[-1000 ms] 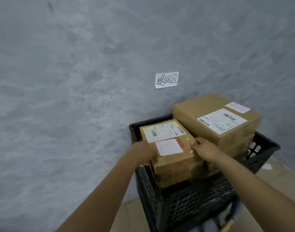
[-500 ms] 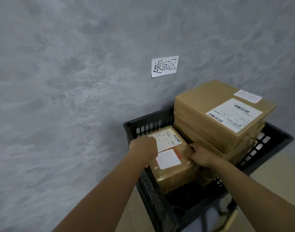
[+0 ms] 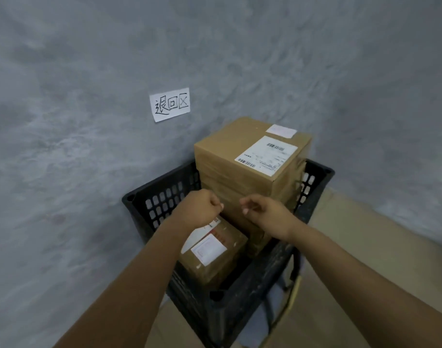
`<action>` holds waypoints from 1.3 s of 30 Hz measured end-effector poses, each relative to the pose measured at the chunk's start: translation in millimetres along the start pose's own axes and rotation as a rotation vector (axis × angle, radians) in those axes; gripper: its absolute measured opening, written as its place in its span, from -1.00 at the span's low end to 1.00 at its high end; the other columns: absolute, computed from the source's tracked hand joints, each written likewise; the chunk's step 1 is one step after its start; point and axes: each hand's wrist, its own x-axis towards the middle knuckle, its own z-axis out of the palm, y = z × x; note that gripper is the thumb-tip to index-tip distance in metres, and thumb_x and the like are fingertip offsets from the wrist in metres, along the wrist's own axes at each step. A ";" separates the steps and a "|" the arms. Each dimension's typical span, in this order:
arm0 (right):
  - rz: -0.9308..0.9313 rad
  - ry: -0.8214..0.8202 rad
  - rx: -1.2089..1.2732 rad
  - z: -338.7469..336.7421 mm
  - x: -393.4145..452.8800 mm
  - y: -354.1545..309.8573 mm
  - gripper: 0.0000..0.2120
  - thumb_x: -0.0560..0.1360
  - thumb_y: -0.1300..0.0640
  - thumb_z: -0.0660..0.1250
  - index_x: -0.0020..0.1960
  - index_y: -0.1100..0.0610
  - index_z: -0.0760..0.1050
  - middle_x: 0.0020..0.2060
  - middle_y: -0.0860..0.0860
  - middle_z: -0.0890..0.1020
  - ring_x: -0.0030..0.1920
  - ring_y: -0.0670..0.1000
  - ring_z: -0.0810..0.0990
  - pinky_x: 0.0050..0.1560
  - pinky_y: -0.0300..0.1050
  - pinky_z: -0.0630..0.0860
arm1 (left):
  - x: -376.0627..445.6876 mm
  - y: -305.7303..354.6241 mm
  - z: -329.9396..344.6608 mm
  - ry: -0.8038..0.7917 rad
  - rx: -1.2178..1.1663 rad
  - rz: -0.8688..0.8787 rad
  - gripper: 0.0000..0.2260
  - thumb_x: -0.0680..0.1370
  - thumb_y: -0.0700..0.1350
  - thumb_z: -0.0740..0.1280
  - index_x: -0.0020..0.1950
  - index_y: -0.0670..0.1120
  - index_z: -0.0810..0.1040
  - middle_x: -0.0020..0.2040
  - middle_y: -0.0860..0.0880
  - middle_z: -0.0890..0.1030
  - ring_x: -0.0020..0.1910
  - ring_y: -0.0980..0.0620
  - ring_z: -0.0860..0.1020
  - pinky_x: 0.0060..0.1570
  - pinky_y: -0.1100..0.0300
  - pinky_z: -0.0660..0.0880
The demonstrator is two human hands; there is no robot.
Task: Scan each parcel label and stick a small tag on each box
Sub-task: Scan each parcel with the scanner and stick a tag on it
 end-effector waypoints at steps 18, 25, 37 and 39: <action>0.391 0.877 -0.252 -178.6 -515.6 138.3 -0.63 0.51 0.18 0.30 0.31 0.03 0.42 0.25 0.01 0.48 0.23 0.01 0.44 0.18 -0.17 0.35 | -243.5 360.4 256.3 -0.046 -0.059 0.915 -0.62 0.52 -0.12 0.32 0.34 -0.01 0.46 0.29 -0.07 0.44 0.30 -0.11 0.41 0.31 0.06 0.34; 0.635 1.082 -0.273 -207.4 -686.5 180.2 -0.60 0.53 0.14 0.27 0.37 0.03 0.37 0.27 0.01 0.45 0.12 -0.01 0.47 0.03 -0.20 0.33 | -352.3 459.8 345.7 -0.207 -0.032 1.137 -0.65 0.55 -0.09 0.26 0.34 0.04 0.45 0.33 0.03 0.42 0.32 -0.01 0.35 0.28 0.06 0.34; 0.872 1.343 -0.234 -283.0 -854.7 272.1 -0.61 0.50 0.14 0.31 0.32 0.04 0.41 0.22 0.01 0.46 0.19 -0.01 0.44 0.04 -0.23 0.30 | -432.3 633.6 495.1 -0.423 -0.015 1.338 -0.66 0.56 -0.04 0.25 0.35 0.05 0.42 0.31 0.02 0.39 0.32 -0.03 0.32 0.28 0.00 0.35; 0.910 1.361 -0.218 -299.4 -878.5 286.9 -0.61 0.49 0.15 0.32 0.31 0.05 0.42 0.20 0.02 0.47 0.16 0.00 0.45 0.04 -0.22 0.32 | -443.2 662.1 521.4 -0.459 -0.014 1.341 -0.66 0.56 -0.03 0.26 0.34 0.06 0.43 0.31 0.01 0.39 0.31 -0.04 0.34 0.27 0.02 0.35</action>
